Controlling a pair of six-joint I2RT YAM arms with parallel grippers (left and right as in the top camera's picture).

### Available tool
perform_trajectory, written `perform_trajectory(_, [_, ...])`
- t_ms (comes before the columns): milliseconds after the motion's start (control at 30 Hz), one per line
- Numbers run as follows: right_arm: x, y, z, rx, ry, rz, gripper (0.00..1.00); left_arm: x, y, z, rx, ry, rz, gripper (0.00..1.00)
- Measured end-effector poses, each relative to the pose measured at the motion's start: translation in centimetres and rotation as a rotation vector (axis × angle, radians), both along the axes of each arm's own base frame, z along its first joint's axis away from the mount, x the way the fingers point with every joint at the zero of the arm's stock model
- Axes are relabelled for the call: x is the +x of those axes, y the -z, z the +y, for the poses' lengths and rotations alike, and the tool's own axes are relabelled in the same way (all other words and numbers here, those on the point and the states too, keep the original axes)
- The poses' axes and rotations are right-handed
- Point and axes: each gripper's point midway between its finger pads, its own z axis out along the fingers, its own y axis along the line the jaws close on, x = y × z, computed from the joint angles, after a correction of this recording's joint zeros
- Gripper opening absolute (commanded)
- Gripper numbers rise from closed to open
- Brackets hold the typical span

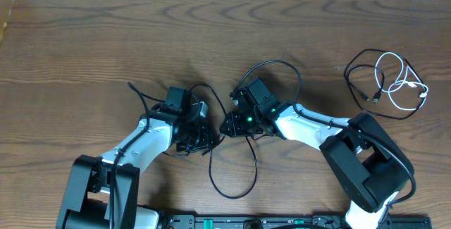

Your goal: Untangle cables

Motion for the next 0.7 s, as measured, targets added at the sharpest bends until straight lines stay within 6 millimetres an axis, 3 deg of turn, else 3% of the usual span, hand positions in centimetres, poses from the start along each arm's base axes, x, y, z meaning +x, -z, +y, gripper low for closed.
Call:
perform_trajectory(433, [0.9, -0.5, -1.0, 0.055, 0.021, 0.049, 0.48, 1.6, -2.4, -3.3, -0.231, 0.073, -0.115, 0.3])
perform_trajectory(700, [1.4, -0.9, -1.3, 0.075, -0.022, 0.007, 0.6, 1.9, -2.8, -3.7, -0.26, 0.085, -0.142, 0.26])
